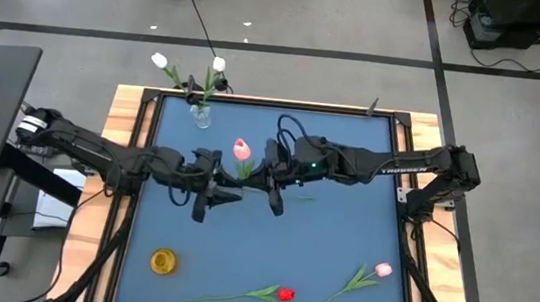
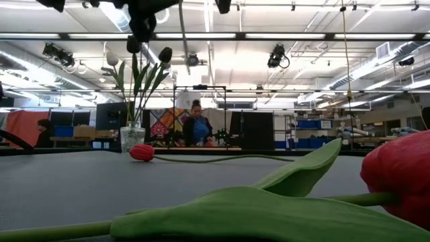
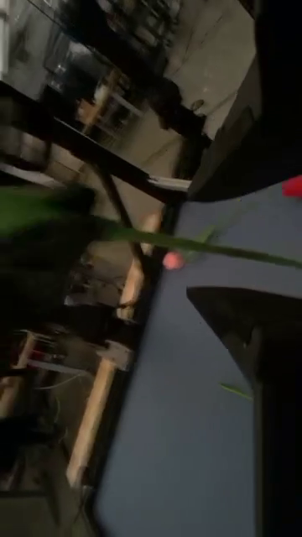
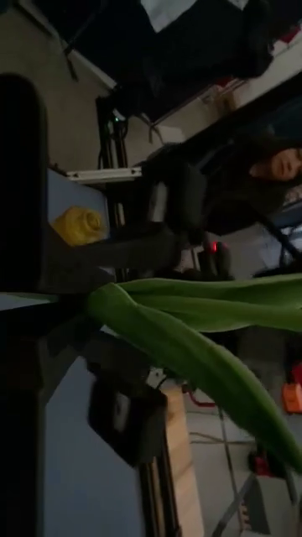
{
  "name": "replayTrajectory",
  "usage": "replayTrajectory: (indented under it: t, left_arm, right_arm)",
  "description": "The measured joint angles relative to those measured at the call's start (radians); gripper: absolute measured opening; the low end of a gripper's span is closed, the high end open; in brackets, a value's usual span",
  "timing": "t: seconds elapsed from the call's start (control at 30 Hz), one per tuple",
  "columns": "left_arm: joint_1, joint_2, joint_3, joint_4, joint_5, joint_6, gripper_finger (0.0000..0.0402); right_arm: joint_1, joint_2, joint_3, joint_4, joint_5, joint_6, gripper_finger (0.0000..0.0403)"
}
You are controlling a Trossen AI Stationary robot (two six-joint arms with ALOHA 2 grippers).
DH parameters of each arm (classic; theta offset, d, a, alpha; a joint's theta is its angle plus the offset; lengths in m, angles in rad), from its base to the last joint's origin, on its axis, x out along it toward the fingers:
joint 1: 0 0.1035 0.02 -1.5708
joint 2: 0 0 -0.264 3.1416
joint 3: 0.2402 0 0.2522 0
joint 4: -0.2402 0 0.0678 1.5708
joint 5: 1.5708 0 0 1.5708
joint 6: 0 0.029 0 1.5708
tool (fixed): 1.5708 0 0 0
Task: Sort flowers into vase by color
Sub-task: Put the top pink tulip into the yellow vase
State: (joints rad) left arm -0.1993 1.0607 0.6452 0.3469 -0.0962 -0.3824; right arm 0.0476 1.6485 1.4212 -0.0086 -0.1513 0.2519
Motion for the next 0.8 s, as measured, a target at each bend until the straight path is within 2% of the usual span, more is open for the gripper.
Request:
replayTrajectory:
  t: [0.07, 0.17, 0.6, 0.7, 0.8]
  left_arm:
    - [0.000, -0.009, 0.025, 0.018, -0.001, 0.001, 0.0192]
    - [0.001, -0.005, 0.047, 0.016, -0.021, 0.010, 0.0185]
    - [0.003, 0.047, 0.086, 0.013, 0.017, 0.018, 0.0069]
    - [0.003, 0.047, 0.086, 0.009, 0.041, 0.096, 0.0020]
    - [-0.008, 0.040, 0.086, 0.007, 0.041, 0.146, 0.0011]
  right_arm:
    - [0.010, 0.000, 0.000, 0.000, -0.003, -0.009, 0.0013]
    - [0.023, 0.001, 0.000, 0.000, -0.002, -0.025, 0.0013]
    - [0.025, 0.003, -0.002, 0.018, -0.007, -0.010, 0.0018]
    - [0.023, 0.003, -0.002, 0.014, -0.010, 0.029, 0.0029]
    - [0.022, 0.003, -0.002, 0.008, -0.011, 0.077, 0.0054]
